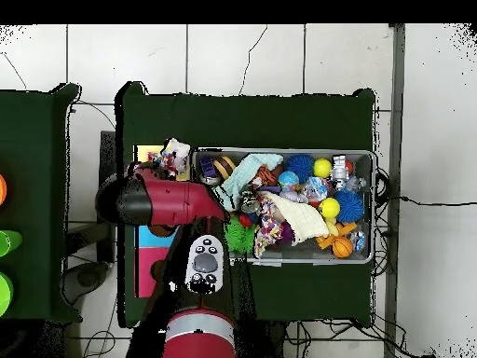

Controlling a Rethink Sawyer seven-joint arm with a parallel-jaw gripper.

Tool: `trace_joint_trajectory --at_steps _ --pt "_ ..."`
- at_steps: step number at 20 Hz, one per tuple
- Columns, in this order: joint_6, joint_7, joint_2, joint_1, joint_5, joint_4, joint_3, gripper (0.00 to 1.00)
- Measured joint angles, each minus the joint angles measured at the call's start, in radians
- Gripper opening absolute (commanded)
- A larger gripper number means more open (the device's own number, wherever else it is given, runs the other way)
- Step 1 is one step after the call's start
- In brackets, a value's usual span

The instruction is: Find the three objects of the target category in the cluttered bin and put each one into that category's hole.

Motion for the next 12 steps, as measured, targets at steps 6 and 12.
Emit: trace_joint_trajectory --at_steps 6,12 --pt "-0.013 0.000 0.091 0.041 0.011 -0.064 -0.033 0.00" --pt "0.063 0.000 0.140 0.101 0.020 -0.163 -0.112 0.00"
